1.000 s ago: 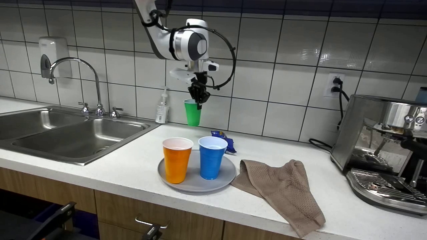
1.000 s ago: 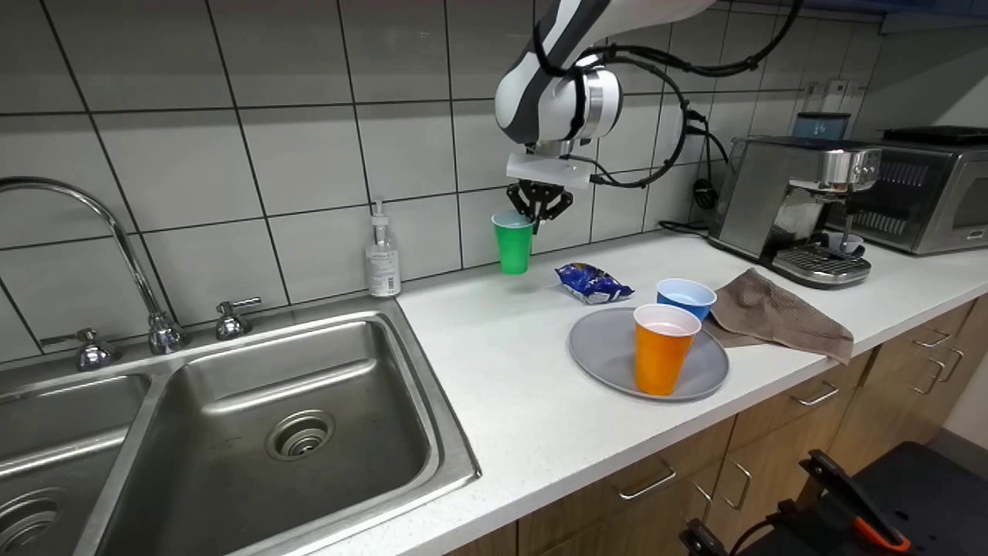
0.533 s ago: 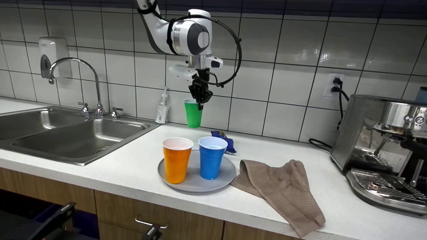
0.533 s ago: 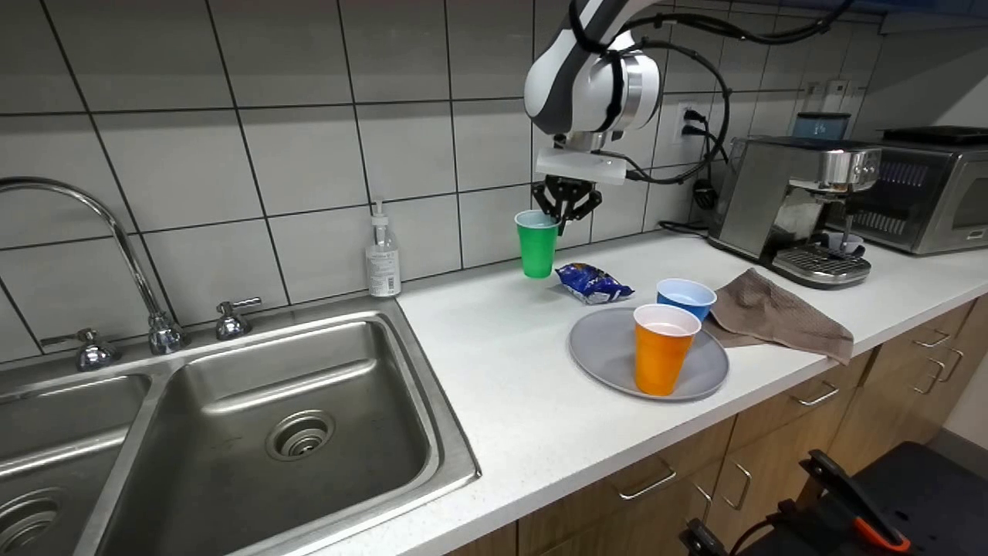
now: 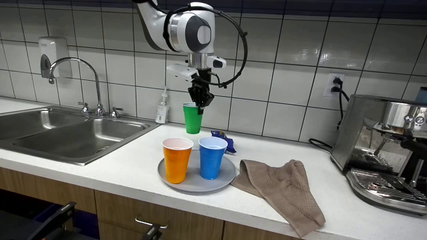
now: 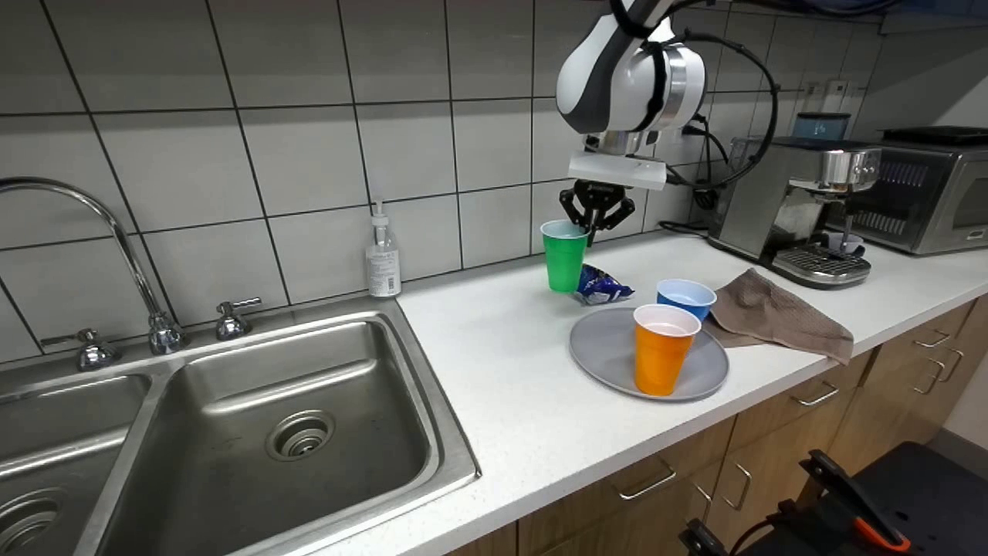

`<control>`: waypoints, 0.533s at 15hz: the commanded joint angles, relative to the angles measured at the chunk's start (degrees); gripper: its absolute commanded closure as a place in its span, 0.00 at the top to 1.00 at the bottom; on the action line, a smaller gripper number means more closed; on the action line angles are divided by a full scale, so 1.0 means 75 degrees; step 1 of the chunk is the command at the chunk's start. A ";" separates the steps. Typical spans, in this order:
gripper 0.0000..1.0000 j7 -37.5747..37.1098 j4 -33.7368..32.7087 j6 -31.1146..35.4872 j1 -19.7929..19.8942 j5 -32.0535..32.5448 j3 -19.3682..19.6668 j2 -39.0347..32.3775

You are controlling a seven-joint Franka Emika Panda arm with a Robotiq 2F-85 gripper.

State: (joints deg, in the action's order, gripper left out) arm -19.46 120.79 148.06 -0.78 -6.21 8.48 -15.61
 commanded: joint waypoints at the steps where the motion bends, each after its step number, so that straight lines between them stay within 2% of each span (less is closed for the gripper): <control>1: 0.01 0.0175 0.0651 0.0161 0.0183 0.0237 -0.0025 0.0467; 8: 0.01 0.0786 0.0882 0.0026 0.0425 0.0281 -0.0066 0.0442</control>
State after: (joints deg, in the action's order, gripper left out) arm -17.10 125.65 148.44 0.65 -4.43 8.85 -14.10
